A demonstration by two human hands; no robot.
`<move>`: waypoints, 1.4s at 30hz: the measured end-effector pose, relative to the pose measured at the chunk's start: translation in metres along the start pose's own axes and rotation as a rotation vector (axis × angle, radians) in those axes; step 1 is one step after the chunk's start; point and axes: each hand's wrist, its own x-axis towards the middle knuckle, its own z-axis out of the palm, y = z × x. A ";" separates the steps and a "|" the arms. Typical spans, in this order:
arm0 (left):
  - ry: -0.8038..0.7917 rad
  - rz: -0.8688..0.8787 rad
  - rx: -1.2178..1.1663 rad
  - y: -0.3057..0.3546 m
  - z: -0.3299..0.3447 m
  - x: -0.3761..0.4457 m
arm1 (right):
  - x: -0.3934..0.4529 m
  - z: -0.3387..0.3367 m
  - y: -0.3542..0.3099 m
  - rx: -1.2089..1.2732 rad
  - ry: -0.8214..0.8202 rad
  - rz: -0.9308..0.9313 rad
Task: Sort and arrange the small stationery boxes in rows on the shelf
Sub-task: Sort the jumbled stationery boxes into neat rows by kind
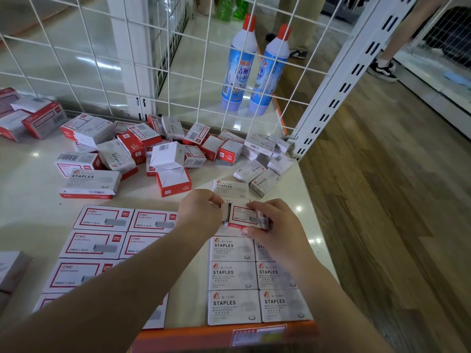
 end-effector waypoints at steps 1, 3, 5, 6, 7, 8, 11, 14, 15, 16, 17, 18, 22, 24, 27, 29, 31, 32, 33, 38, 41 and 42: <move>-0.003 0.007 -0.006 -0.001 -0.001 0.000 | 0.000 0.000 0.000 0.000 0.001 -0.002; -0.008 0.029 -0.025 -0.002 -0.001 0.000 | 0.000 0.000 0.000 0.002 0.001 -0.004; -0.006 0.062 -0.022 -0.002 -0.001 0.000 | 0.001 0.001 0.000 0.009 0.002 -0.003; -0.002 0.080 -0.007 -0.002 0.000 0.000 | 0.000 0.001 0.001 0.013 0.003 -0.002; 0.003 0.092 0.015 -0.002 0.000 0.000 | 0.000 0.001 0.001 0.018 0.003 0.001; 0.007 0.095 0.033 -0.002 0.001 0.000 | 0.000 0.001 0.001 0.024 0.004 0.005; 0.021 0.094 0.051 0.001 0.002 0.001 | 0.000 0.001 0.000 0.032 0.003 0.010; 0.010 0.086 0.029 0.001 0.003 0.000 | 0.000 0.000 0.000 0.030 -0.002 0.015; 0.002 0.081 0.009 0.001 0.003 0.000 | 0.000 0.000 0.000 0.028 -0.004 0.016; -0.004 0.076 -0.010 0.001 0.002 -0.001 | 0.000 0.000 0.000 0.026 -0.006 0.015; -0.007 0.074 -0.023 0.000 0.002 -0.001 | 0.000 0.000 -0.001 0.025 -0.008 0.014; -0.011 0.072 -0.031 0.000 0.001 -0.001 | 0.000 0.000 -0.001 0.023 -0.009 0.013; 0.012 0.055 0.011 0.002 0.001 0.000 | -0.001 0.000 -0.001 0.015 -0.013 0.008; 0.008 0.048 0.008 0.003 0.001 0.000 | -0.001 0.000 -0.002 0.012 -0.013 0.006; -0.028 0.027 -0.042 0.002 0.000 -0.001 | 0.000 -0.001 -0.003 0.011 -0.019 0.018; -0.039 0.027 -0.061 0.001 -0.001 -0.002 | 0.001 -0.001 -0.003 0.003 -0.019 0.023; -0.047 0.027 -0.061 0.002 -0.002 -0.003 | 0.001 -0.002 -0.004 -0.002 -0.016 0.026; -0.050 0.024 -0.056 0.002 -0.002 -0.002 | 0.001 -0.002 -0.004 -0.003 -0.016 0.023; -0.052 0.018 -0.053 0.003 -0.002 -0.002 | 0.001 -0.002 -0.004 -0.003 -0.017 0.019; -0.024 0.005 -0.135 0.000 -0.002 -0.003 | 0.001 -0.003 -0.005 -0.005 -0.019 0.020; 0.002 0.007 -0.186 -0.002 -0.002 -0.005 | 0.001 -0.003 -0.006 0.000 -0.015 0.023; 0.002 0.009 -0.202 -0.002 -0.003 -0.005 | 0.001 -0.004 -0.006 -0.001 -0.016 0.028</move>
